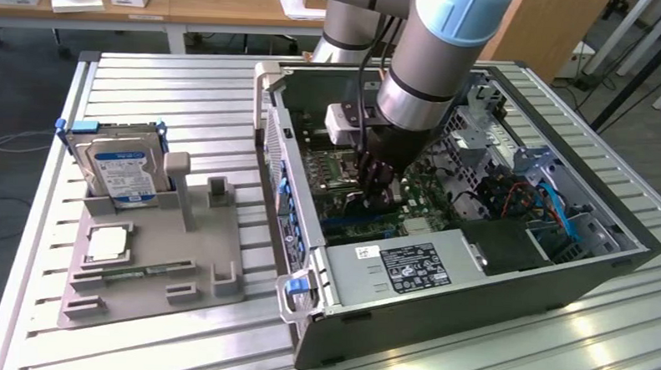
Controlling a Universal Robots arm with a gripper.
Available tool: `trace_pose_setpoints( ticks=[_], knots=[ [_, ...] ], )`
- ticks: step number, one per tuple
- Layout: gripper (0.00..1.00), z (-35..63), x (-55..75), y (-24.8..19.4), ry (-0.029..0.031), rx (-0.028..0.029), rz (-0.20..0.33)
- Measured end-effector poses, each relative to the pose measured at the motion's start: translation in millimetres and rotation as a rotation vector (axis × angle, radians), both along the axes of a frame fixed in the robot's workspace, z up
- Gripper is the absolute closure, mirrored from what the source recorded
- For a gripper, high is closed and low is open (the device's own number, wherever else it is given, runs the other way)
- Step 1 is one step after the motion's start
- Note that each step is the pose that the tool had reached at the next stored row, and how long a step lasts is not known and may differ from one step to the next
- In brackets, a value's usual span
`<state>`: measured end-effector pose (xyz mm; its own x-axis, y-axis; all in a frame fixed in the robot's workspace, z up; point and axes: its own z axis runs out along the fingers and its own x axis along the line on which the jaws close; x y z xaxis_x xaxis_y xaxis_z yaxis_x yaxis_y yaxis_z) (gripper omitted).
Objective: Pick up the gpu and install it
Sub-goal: 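Insert the gpu into the slot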
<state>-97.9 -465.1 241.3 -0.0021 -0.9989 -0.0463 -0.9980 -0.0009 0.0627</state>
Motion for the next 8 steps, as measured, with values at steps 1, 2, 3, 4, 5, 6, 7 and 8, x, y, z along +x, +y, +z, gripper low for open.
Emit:
trace_pose_setpoints(
  ticks=[1,2,3,4,5,6,7,8],
  knots=[
    [0.73,-0.2,0.0,0.1,-0.0001,0.0002,0.0],
    [0.73,-0.2,0.0,0.1,-0.0001,0.0001,0.0],
    [0.73,-0.3,0.0,0.1,0.0,0.0,0.0],
    [0.73,-0.6,0.0,0.1,0.0,0.0001,0.0],
    [0.73,-0.8,-0.3,0.2,-0.0002,0.0002,0.0],
    [0.73,-0.9,-0.4,0.1,-0.0001,0.0,0.0],
    [0.73,-1.1,-0.4,0.1,-0.0001,0.0,0.0],
    [0.73,-1.3,-0.4,0.2,-0.0001,0.0,0.0]
  ],
)
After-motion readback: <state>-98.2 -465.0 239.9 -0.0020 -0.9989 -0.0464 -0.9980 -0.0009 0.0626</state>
